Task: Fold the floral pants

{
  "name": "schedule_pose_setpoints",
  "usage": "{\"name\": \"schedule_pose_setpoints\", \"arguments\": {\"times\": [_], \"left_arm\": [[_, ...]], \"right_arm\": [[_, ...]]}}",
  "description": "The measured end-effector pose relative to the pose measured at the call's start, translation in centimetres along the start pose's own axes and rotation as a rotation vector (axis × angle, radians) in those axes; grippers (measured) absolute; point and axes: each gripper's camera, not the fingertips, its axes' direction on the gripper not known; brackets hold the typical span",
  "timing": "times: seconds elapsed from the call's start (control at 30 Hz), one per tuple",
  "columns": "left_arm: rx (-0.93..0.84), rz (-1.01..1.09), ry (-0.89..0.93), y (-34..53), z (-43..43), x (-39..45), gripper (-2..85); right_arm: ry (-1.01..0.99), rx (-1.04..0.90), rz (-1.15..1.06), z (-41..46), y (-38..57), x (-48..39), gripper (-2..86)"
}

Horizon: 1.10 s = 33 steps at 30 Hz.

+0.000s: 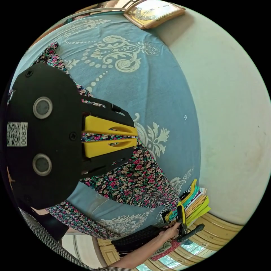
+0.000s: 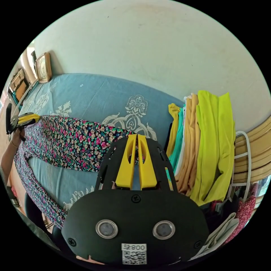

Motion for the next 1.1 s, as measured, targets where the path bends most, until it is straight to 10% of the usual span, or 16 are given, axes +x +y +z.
{"name": "schedule_pose_setpoints", "arguments": {"times": [0.37, 1.1], "left_arm": [[0.021, 0.074, 0.160, 7.4, -2.9, 3.2, 1.5], [-0.027, 0.181, 0.260, 14.6, -7.9, 2.6, 1.2]], "right_arm": [[-0.052, 0.109, 0.221, -0.4, 6.1, 1.9, 8.1], [-0.072, -0.104, -0.035, 2.8, 5.9, -4.3, 0.8]]}}
